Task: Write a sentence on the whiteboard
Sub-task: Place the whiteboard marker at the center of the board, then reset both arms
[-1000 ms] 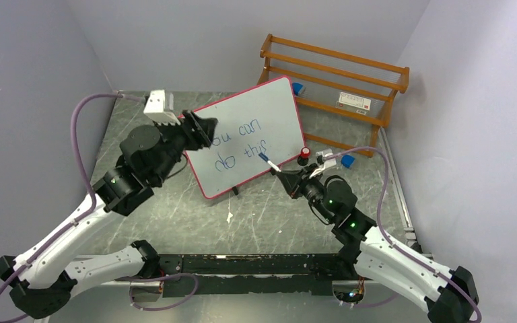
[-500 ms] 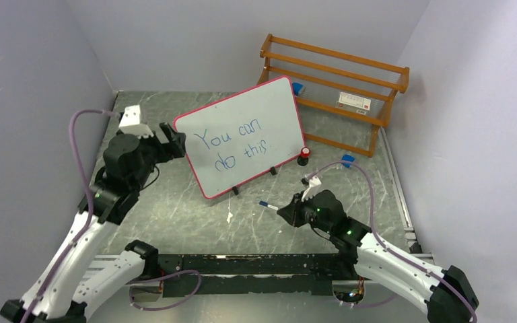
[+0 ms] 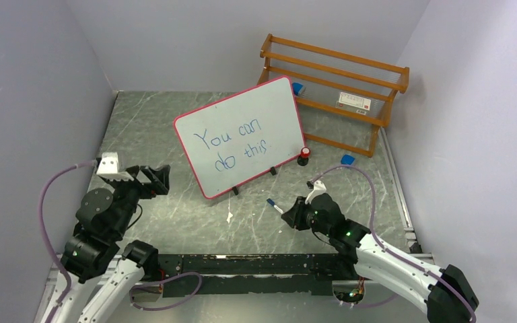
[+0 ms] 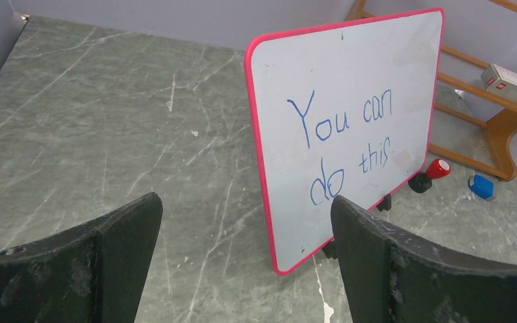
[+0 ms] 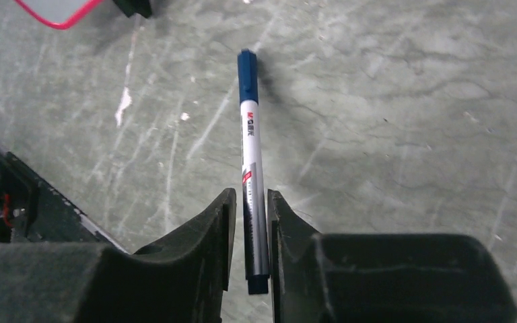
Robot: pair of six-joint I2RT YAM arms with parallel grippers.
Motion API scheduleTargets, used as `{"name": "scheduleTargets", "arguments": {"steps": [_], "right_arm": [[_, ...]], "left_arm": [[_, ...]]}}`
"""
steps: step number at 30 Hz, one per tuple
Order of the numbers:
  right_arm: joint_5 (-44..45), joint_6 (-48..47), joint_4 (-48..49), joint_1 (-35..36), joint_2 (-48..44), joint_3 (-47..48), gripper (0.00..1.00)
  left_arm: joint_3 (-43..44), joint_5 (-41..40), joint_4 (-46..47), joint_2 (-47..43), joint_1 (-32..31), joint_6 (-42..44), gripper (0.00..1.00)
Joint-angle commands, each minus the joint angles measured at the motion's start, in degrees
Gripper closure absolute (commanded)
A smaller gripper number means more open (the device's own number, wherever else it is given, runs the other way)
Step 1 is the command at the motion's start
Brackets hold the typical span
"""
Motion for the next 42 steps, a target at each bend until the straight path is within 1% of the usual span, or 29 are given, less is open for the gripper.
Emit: {"name": "scheduleTargets", "arguments": {"steps": [1,3,6,9,13,18,20,23,25,27,31,34,38,42], "right_arm": [[3.88,4.63,-5.79,-0.37,-1.66,0.83,0.68],[4.91,5.53,-7.01,-0.37,-3.22,1.31,0.55],[6.81,6.18,-10.03,-0.36,-6.08,3.15,0.4],[11.95,5.56,-16.69,-0.37,-8.89,8.29,0.27],[21.22,1.19,-24.76,-0.33,-12.18,18.1,0.17],[32.91,-6.09,-33.39,-0.33,-12.58,31.48,0.1],[36.84,-9.5,-35.59,-0.36,-12.78,35.58,0.01],[42.09,-14.41,-37.43,-0.33,-13.66,38.92,0.0],[46.64,-17.0,-37.06,-0.3,-14.85,39.19,0.0],[49.65,-15.96,-36.23,-0.35,-16.62,38.44,0.0],[48.26,-19.49,-31.73,-0.35,-20.38,35.83,0.0],[48.86,-20.8,-29.74,-0.31,-22.89,34.18,0.0],[48.26,-22.65,-28.01,-0.37,-25.1,32.93,0.0],[47.73,-22.65,-28.19,-0.37,-24.57,33.06,0.0]], "left_arm": [[-1.29,0.29,-2.4,-4.59,0.41,1.53,0.02],[-1.39,0.82,-2.3,-5.57,0.41,1.73,0.02],[-1.11,1.29,-2.45,-5.92,0.42,1.74,0.03],[-0.66,1.8,-2.73,-5.97,0.41,1.44,0.02],[0.01,2.34,-2.65,-6.61,0.41,1.3,0.02],[2.41,1.65,-2.97,-6.47,0.41,1.54,0.03],[3.76,0.72,-3.34,-6.54,0.41,1.73,0.02],[5.4,-2.51,-4.15,-6.92,0.41,1.38,0.03],[5.94,-5.17,-5.12,-7.29,0.41,0.98,0.03],[4.84,-8.07,-4.9,-8.55,0.42,0.5,0.03],[0.15,-12.44,-2.57,-12.75,0.41,-1.39,0.02],[-2.33,-13.51,-0.68,-15.3,0.41,-1.1,0.03],[-2.01,-15.4,-1.18,-15.14,0.41,-0.9,0.03],[-2.0,-15.17,-1.2,-13.92,0.41,-0.75,0.03]]}}
